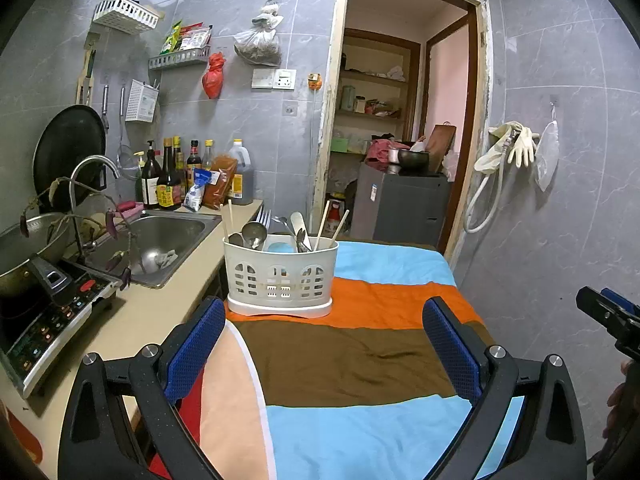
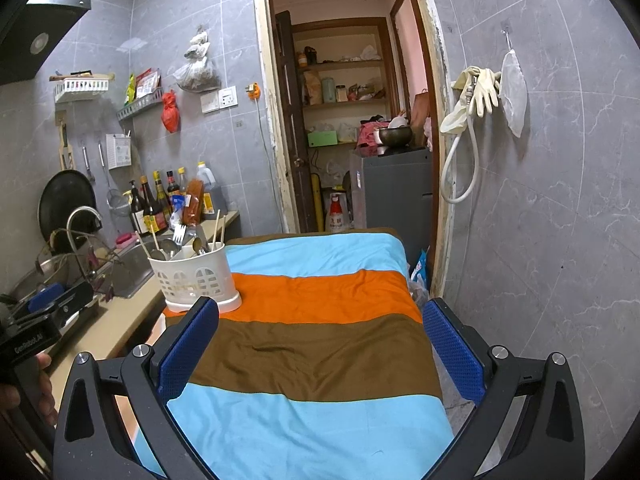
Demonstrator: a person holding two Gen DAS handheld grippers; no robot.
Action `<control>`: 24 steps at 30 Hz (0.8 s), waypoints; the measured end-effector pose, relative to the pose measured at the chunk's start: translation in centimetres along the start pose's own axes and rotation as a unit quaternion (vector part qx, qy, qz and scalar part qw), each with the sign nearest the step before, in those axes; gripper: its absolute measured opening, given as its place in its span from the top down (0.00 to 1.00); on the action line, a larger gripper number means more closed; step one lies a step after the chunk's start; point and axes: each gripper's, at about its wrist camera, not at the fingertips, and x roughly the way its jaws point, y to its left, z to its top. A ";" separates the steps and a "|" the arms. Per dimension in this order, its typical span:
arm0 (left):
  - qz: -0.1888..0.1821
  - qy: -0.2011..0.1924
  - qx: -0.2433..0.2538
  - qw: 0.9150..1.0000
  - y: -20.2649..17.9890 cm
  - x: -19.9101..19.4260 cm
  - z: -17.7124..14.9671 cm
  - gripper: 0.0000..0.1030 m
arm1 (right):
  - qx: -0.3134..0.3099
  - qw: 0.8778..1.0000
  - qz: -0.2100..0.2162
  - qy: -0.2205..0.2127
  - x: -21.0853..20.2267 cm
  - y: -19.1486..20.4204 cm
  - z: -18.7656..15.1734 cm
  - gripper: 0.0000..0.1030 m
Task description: Organize utensils
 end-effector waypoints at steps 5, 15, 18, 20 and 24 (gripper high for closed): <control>0.000 0.000 0.000 1.000 0.2 0.0 0.0 0.06 | 0.000 1.000 0.000 0.000 0.0 0.0 0.0 0.00; 0.000 0.000 0.000 1.000 0.2 -0.1 -0.1 0.06 | 0.000 1.000 0.000 0.001 0.0 -0.1 0.1 0.00; 0.000 0.001 0.000 1.000 0.2 -0.1 -0.1 0.06 | 0.000 1.000 0.000 0.001 0.0 -0.1 0.1 0.00; 0.000 0.001 0.000 1.000 0.1 0.0 0.0 0.06 | -0.001 1.000 0.000 0.002 0.0 0.0 0.0 0.00; 0.000 0.001 -0.001 1.000 0.1 0.0 -0.1 0.06 | -0.001 1.000 -0.001 0.004 0.1 -0.1 -0.4 0.00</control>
